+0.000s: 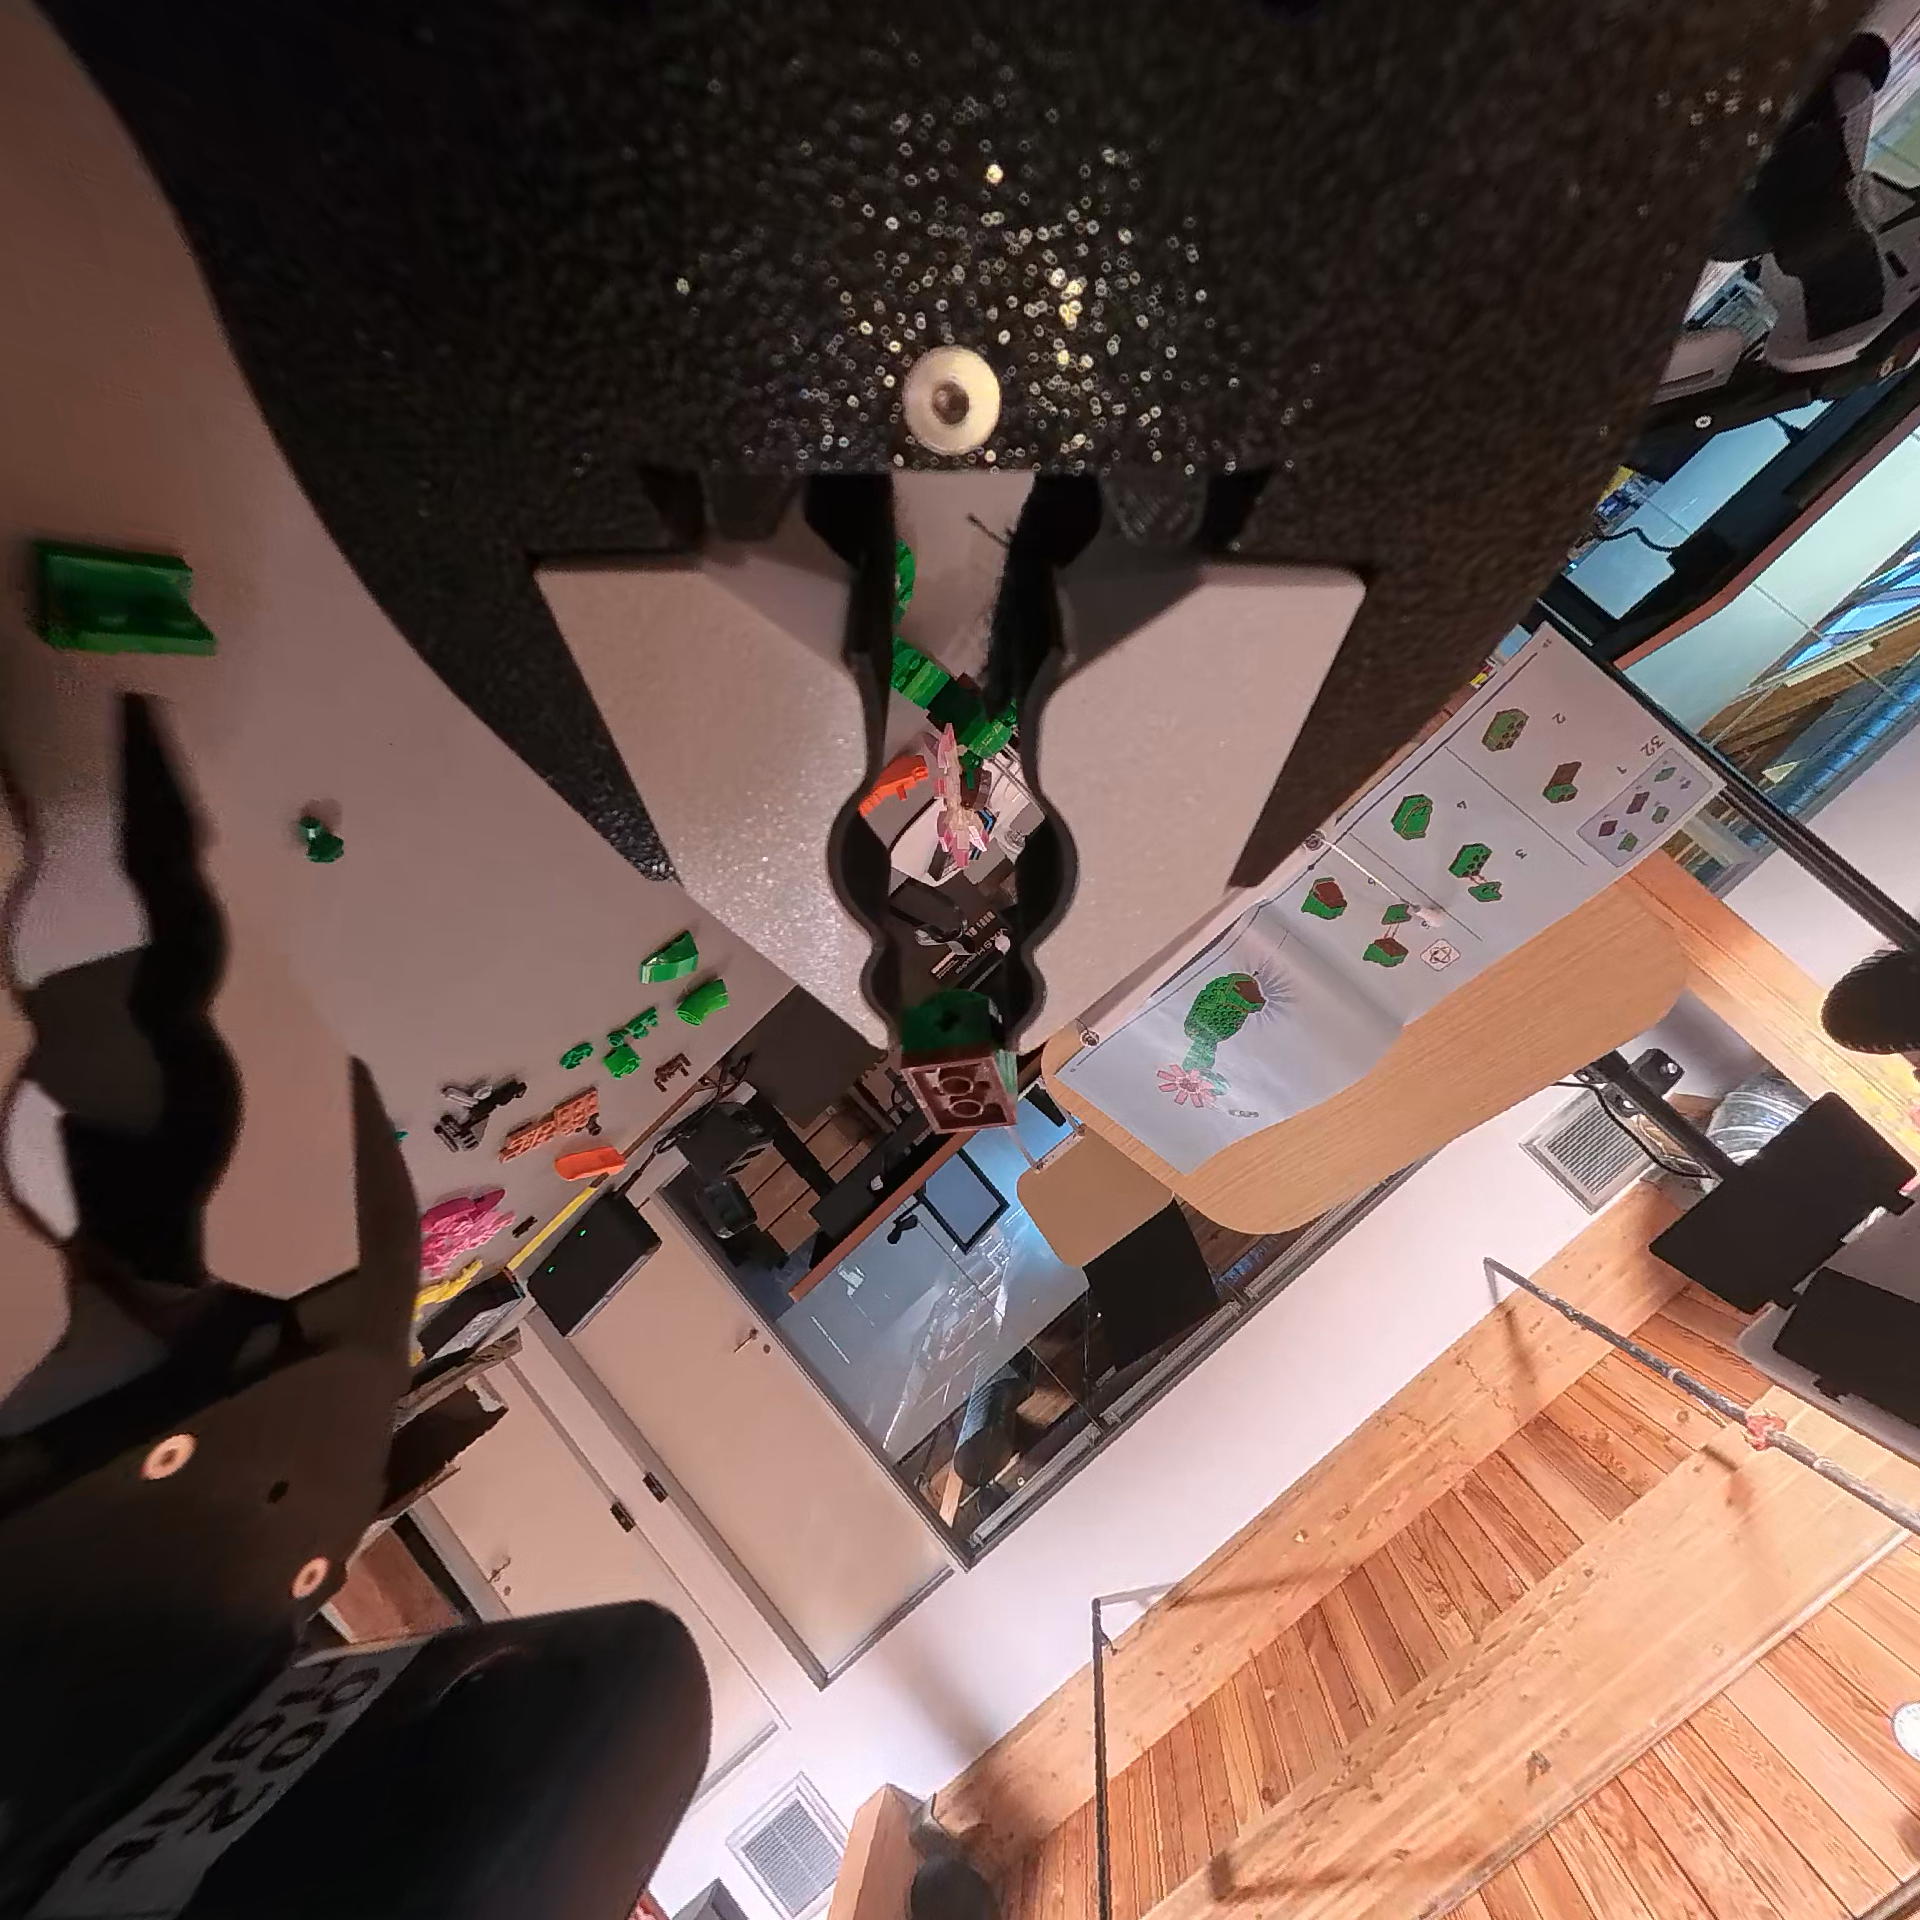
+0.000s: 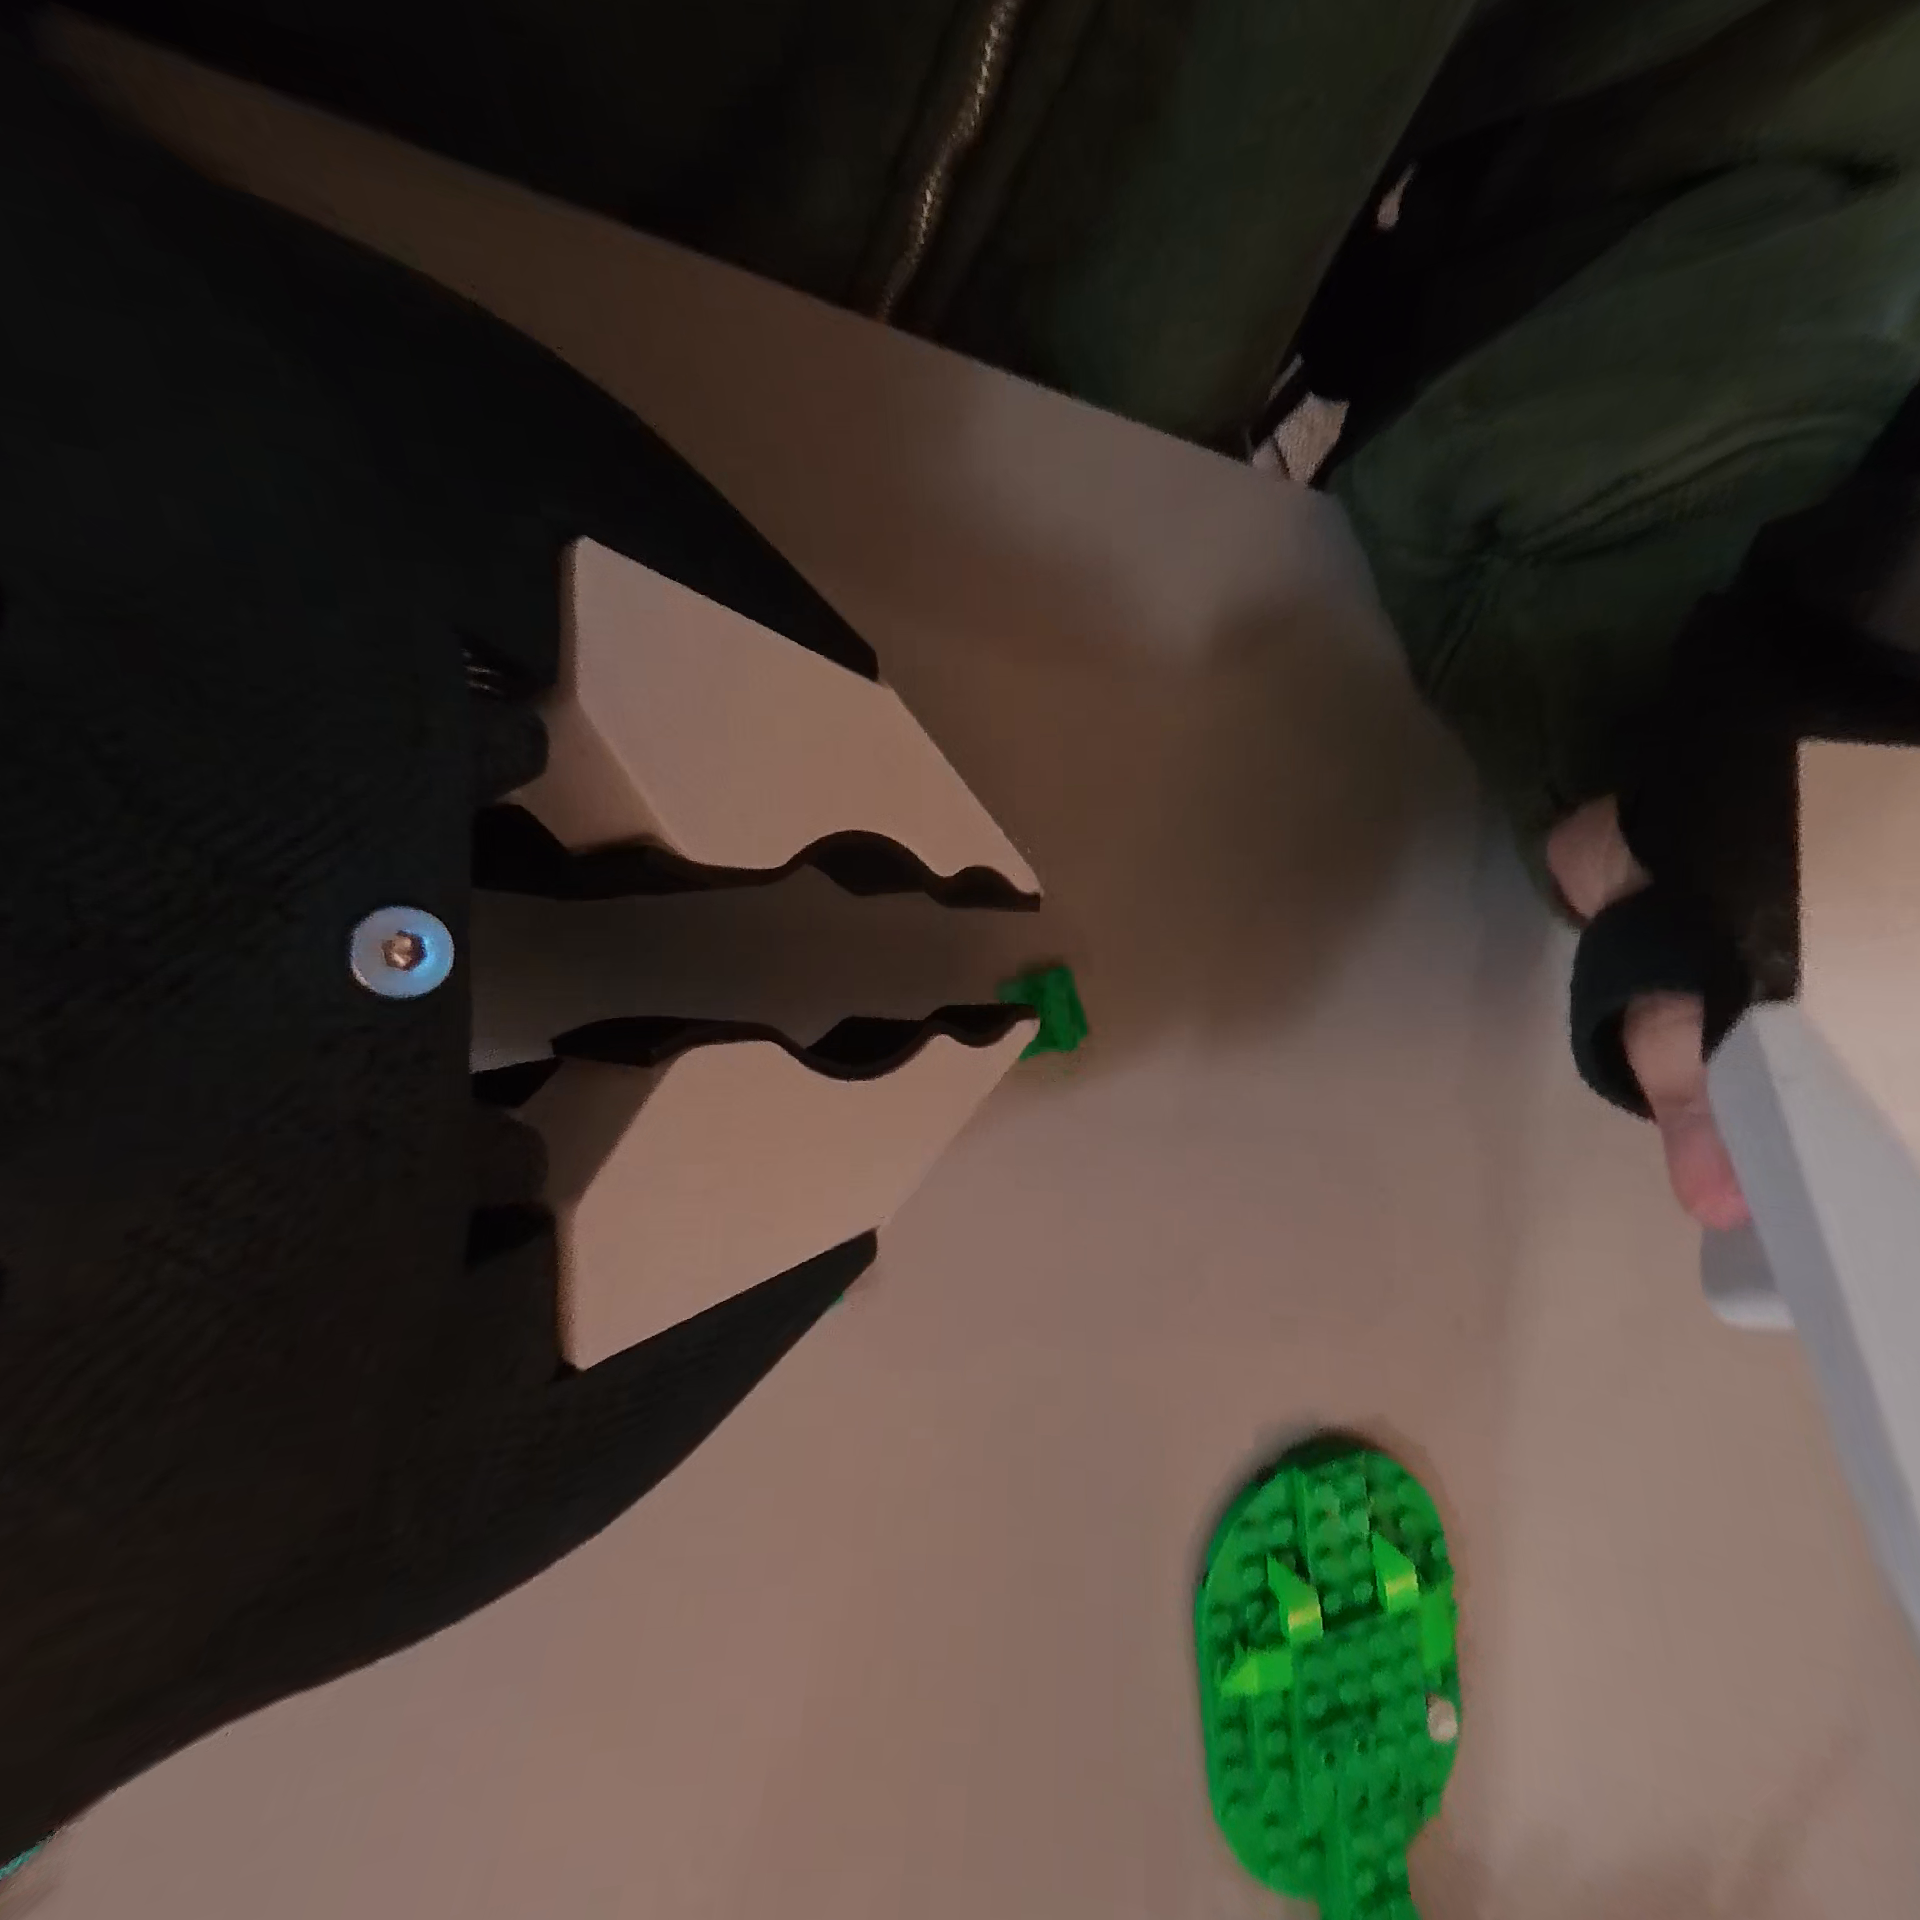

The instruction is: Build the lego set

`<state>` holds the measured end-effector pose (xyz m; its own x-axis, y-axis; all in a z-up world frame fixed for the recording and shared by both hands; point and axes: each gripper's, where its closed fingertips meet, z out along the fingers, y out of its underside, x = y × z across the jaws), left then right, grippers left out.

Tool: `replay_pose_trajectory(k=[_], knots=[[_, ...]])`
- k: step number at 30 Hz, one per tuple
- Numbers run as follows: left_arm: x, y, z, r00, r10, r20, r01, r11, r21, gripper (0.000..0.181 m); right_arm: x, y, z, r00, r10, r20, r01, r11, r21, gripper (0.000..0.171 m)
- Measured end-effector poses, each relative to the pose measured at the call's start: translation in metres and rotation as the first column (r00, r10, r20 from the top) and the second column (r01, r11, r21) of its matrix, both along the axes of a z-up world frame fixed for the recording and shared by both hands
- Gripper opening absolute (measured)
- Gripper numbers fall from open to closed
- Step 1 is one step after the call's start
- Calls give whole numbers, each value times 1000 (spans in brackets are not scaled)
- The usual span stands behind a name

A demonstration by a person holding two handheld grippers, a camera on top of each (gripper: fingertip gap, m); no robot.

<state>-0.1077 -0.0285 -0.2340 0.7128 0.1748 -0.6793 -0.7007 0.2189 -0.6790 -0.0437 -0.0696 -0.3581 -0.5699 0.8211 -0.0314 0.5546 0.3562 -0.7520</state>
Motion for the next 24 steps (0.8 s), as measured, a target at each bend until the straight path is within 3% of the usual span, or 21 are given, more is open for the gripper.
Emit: replay_pose_trajectory(k=[1, 7, 13, 24], knots=[[0, 0, 0, 1000, -1, 0, 1, 1000, 0, 14, -2, 3, 0, 1000, -12, -9, 12, 1000, 15, 18], [1, 1, 0, 1000, -3, -2, 3, 1000, -1, 14, -6, 1, -11, 1000, 8, 10, -9, 999, 51, 28], [1, 1, -1, 1000, -6, -3, 5, 1000, -3, 14, 6, -16, -7, 995, 77, 61, -77, 997, -6, 22], [1, 2, 0, 1000, -7, -6, 7, 1000, -2, 14, -12, -5, -1, 989, 140, -52, -135, 987, 84, 13]])
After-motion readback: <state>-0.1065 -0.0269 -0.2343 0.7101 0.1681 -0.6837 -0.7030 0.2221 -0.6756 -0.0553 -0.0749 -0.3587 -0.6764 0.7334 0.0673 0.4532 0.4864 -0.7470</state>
